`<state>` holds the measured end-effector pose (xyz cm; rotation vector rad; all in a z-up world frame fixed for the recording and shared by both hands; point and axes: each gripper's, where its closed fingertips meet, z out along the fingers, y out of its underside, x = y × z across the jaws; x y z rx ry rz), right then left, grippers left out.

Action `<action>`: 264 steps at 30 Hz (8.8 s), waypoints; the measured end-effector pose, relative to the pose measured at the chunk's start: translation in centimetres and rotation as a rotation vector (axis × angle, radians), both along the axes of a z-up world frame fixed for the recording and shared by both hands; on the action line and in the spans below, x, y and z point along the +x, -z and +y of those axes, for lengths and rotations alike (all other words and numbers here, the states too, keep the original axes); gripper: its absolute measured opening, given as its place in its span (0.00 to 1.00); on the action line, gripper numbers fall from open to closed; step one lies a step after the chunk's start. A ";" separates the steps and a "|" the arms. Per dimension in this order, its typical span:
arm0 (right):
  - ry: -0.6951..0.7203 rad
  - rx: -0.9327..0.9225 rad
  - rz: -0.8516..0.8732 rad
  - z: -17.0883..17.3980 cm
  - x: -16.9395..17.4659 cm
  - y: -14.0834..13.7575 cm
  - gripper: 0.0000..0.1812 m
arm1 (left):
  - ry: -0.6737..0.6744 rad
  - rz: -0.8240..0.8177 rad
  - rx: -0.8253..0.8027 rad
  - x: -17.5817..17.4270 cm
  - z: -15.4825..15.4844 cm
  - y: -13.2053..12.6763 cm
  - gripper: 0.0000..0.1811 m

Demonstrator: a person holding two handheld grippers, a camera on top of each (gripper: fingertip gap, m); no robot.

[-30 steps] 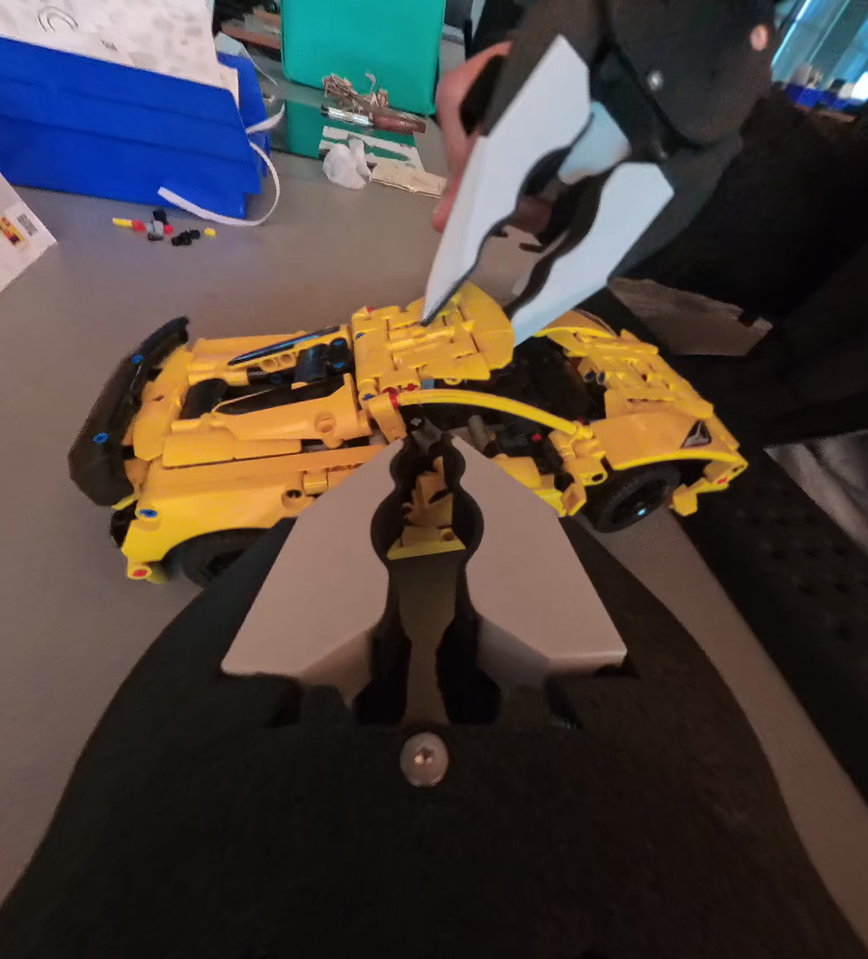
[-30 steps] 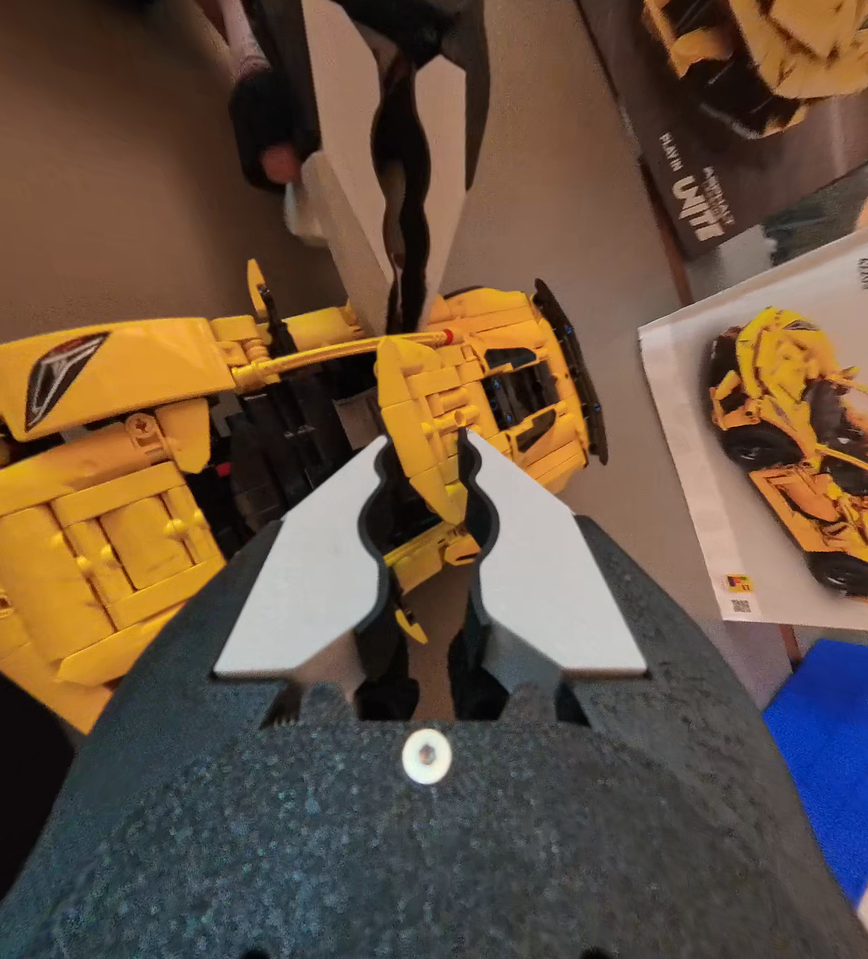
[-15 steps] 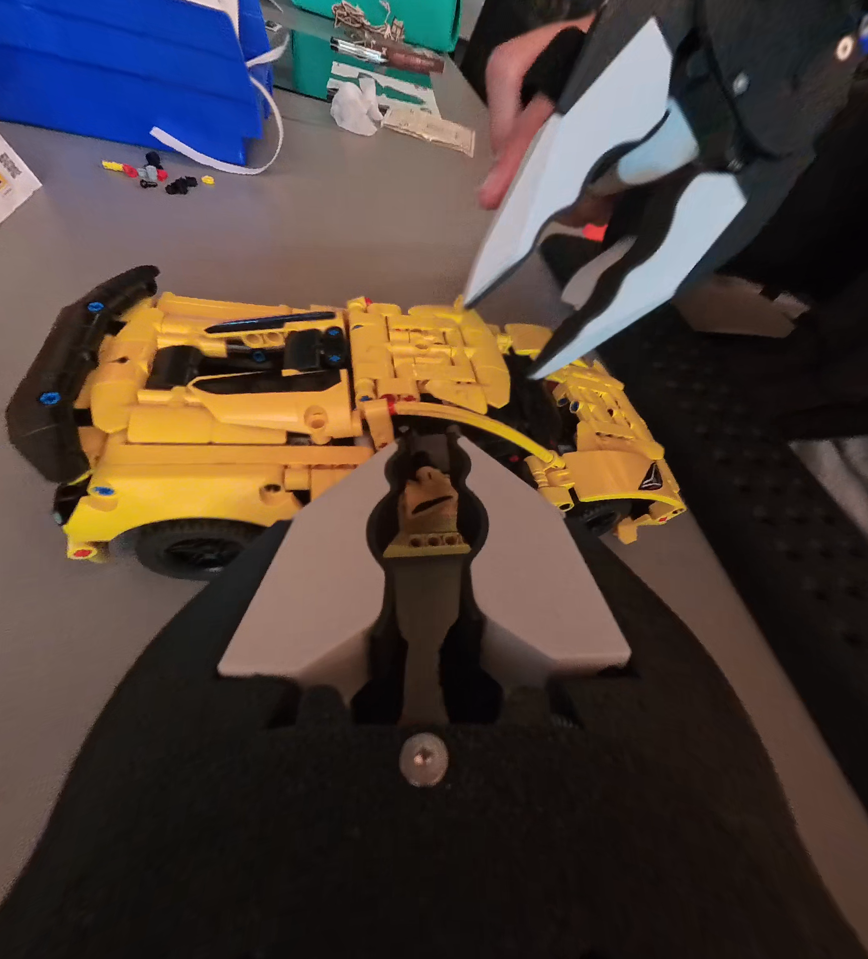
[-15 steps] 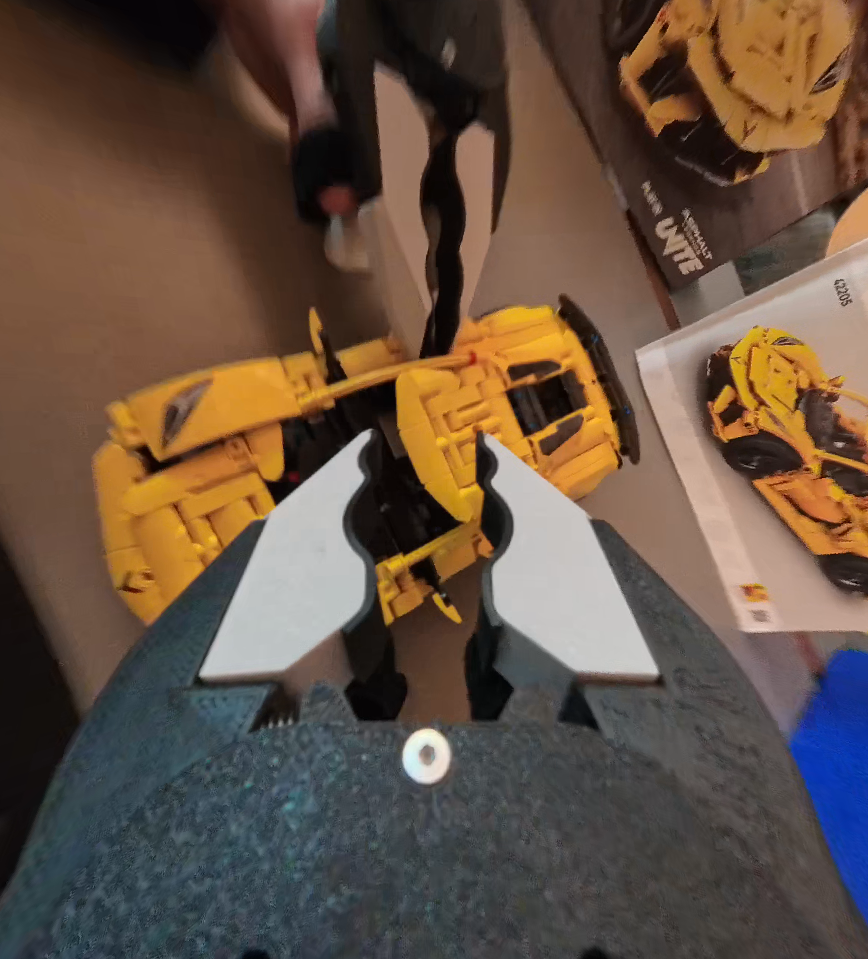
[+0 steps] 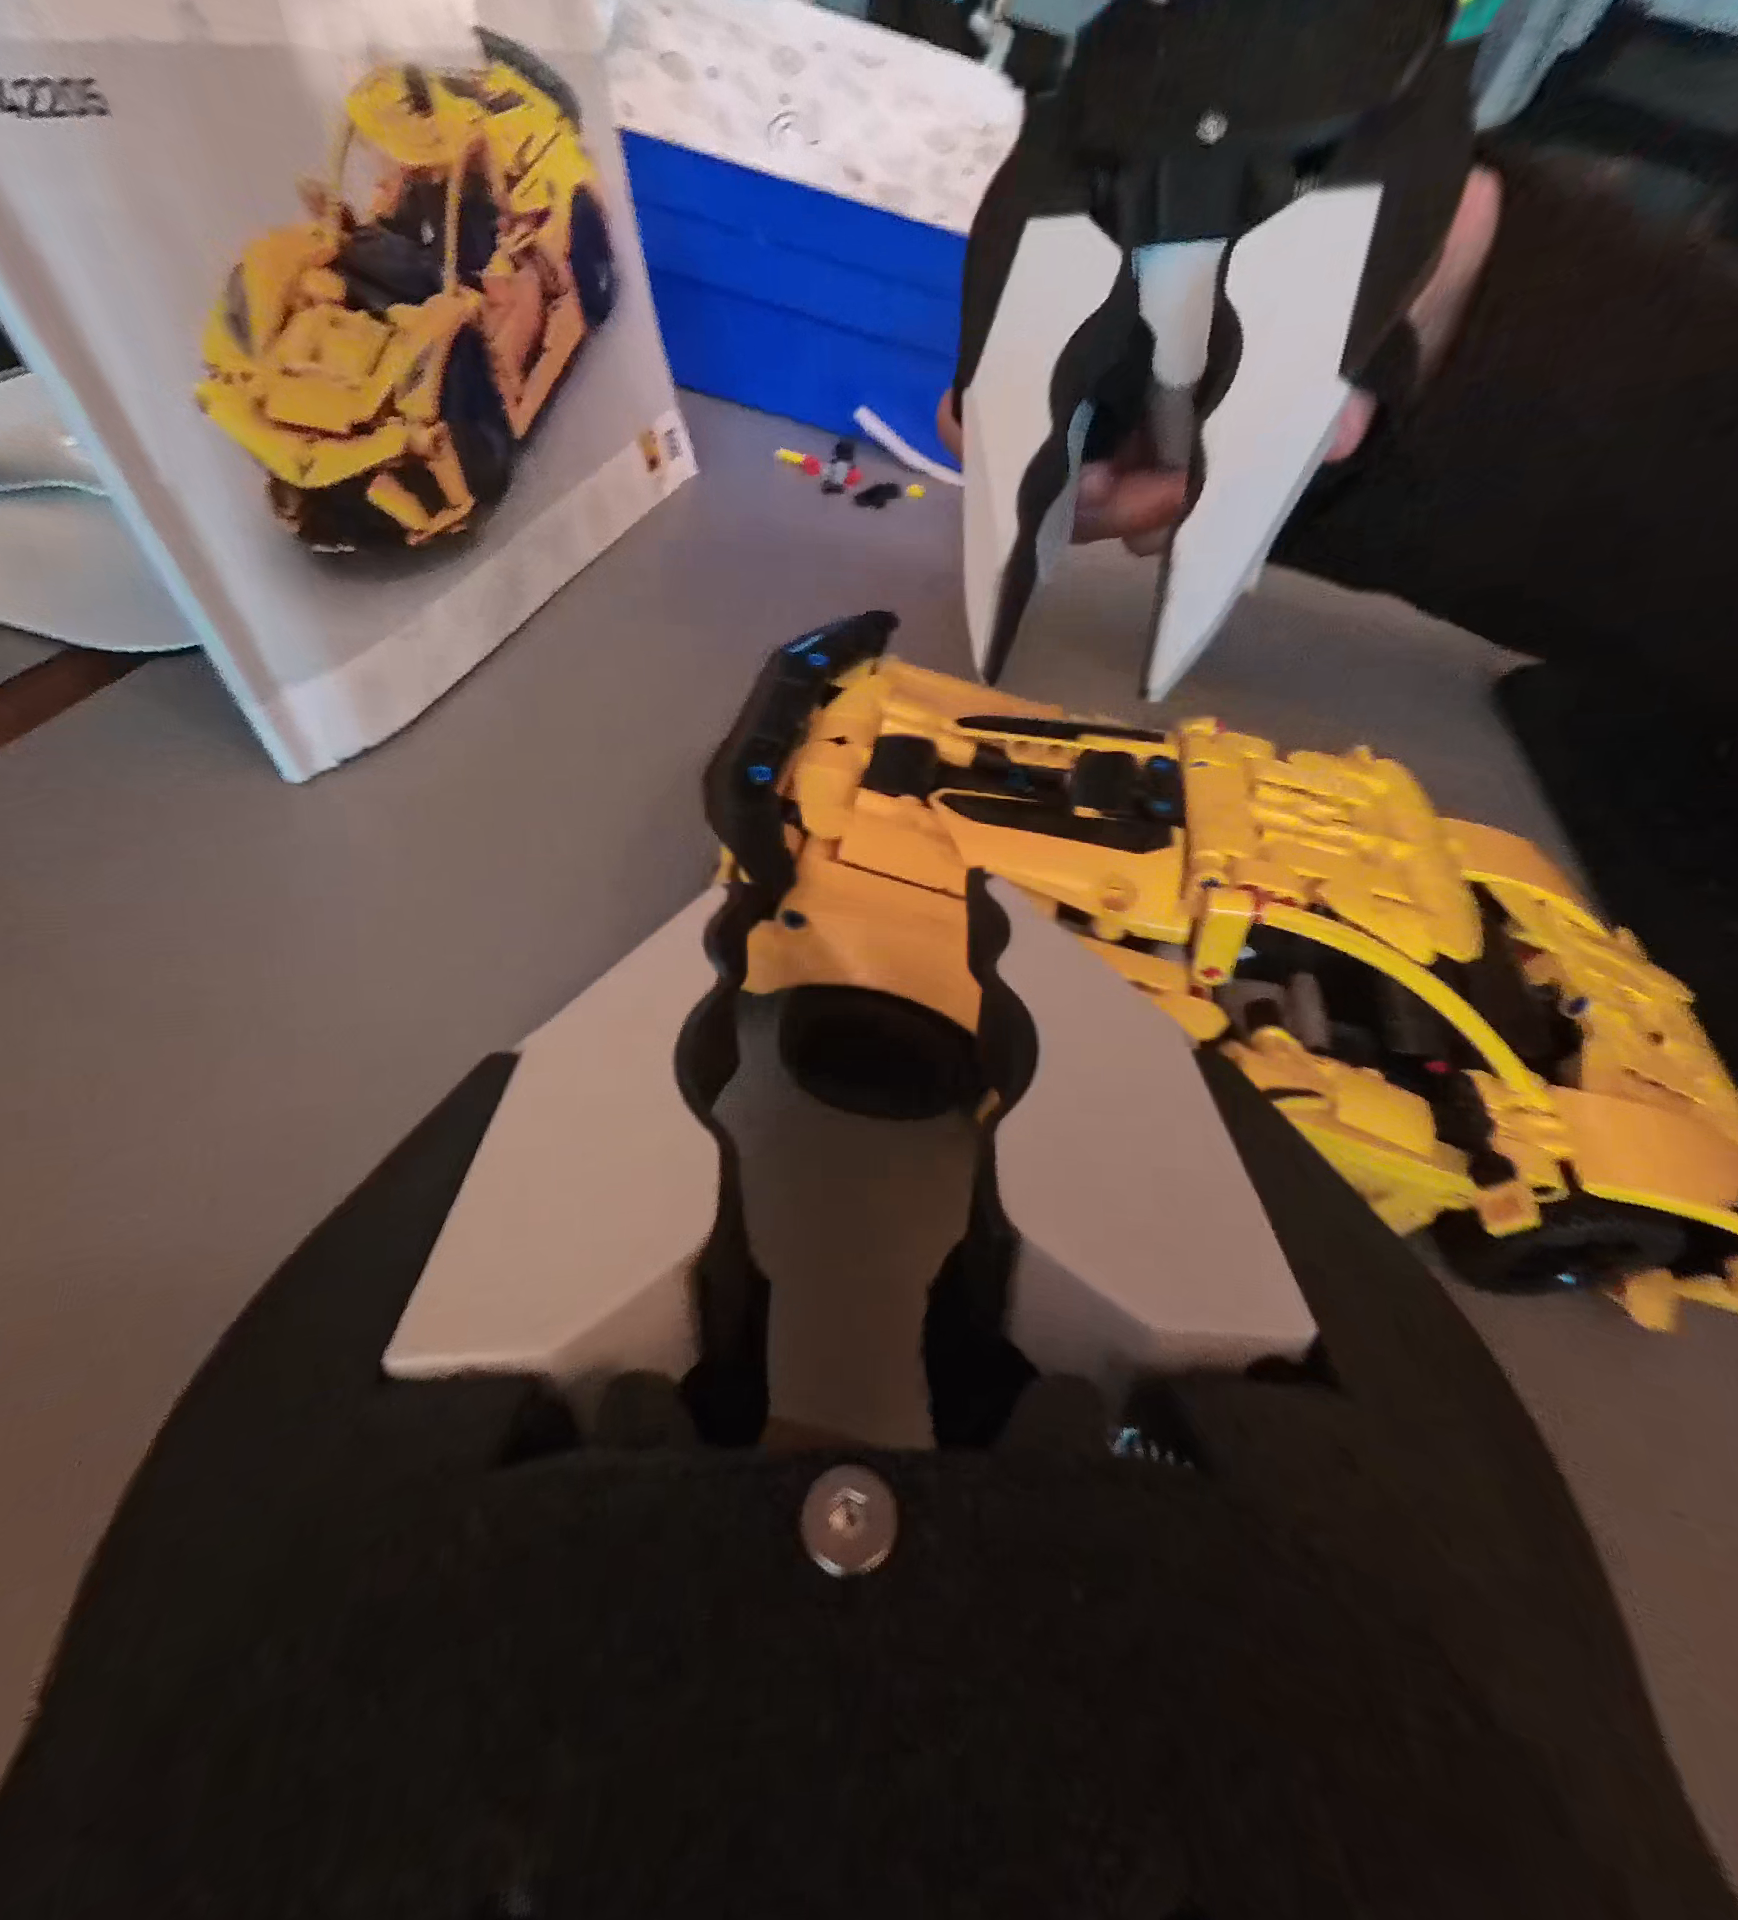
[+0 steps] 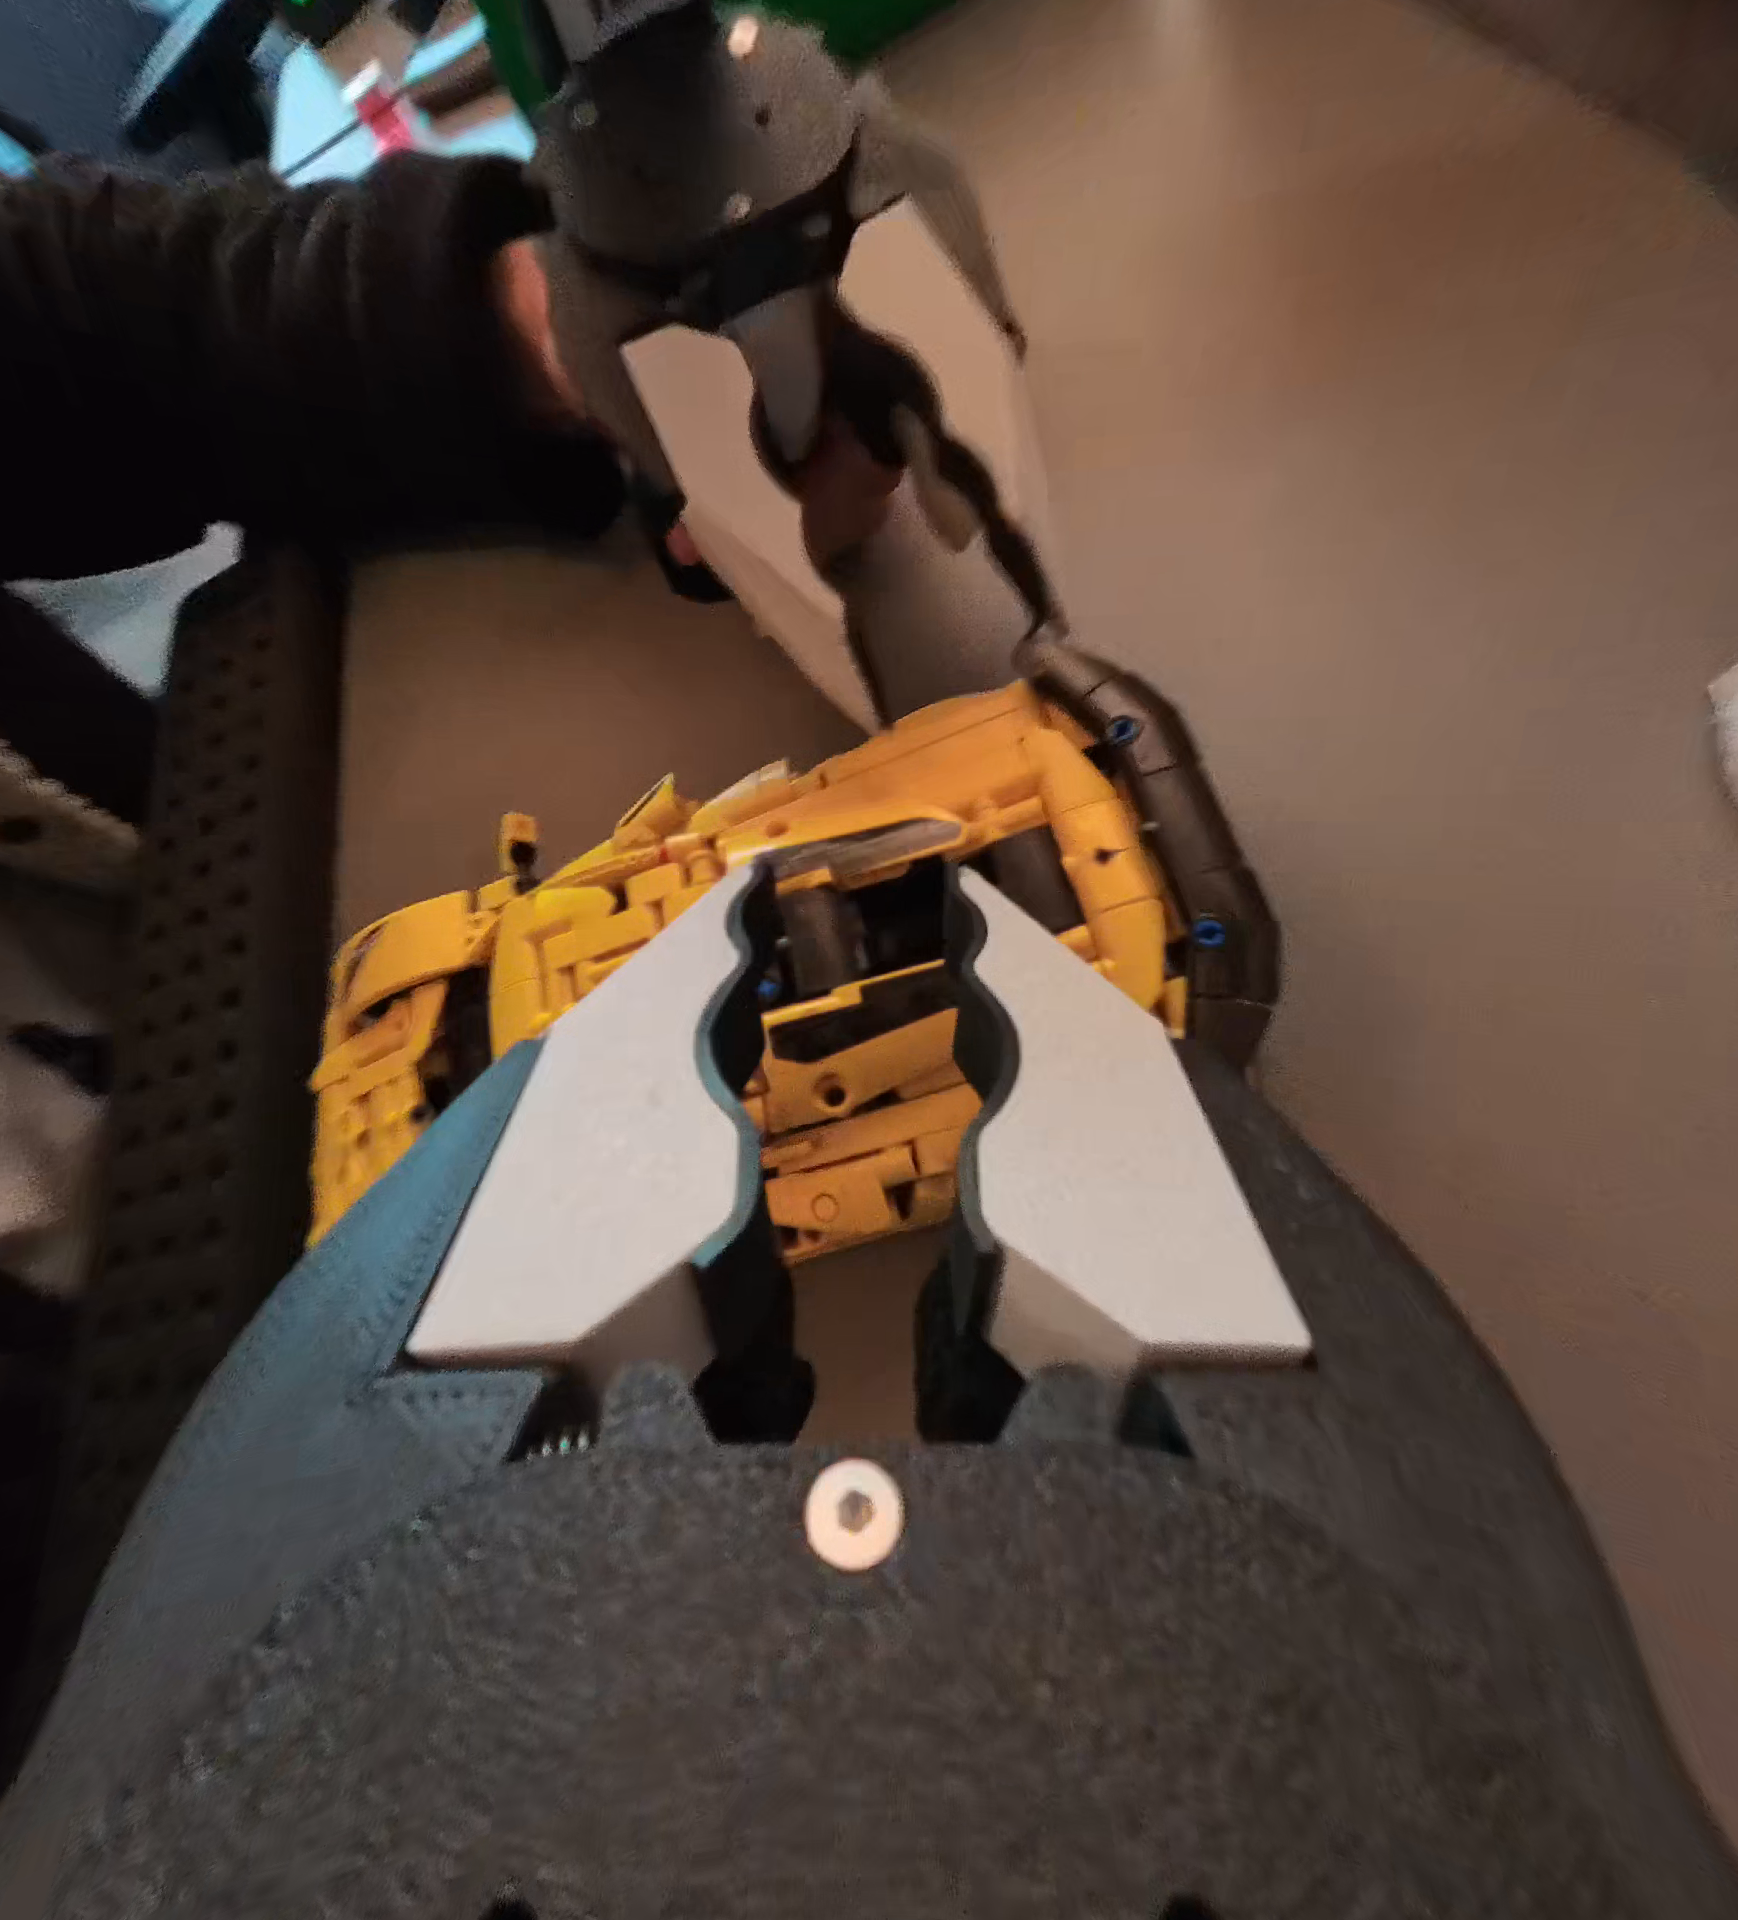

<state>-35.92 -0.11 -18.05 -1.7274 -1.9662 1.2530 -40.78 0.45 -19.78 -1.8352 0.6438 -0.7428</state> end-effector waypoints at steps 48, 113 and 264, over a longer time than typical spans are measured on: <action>-0.033 0.227 0.491 -6.4 4.2 -3.3 0.11 | 0.003 0.074 -0.011 0.8 -0.2 0.8 0.07; 0.350 -0.257 0.207 1.6 5.3 0.9 0.17 | -0.414 0.090 -0.207 9.1 -10.0 -0.6 0.30; -0.252 -0.390 0.340 -8.0 2.3 -5.3 0.09 | -0.134 -0.384 0.105 6.6 -7.9 -9.9 0.02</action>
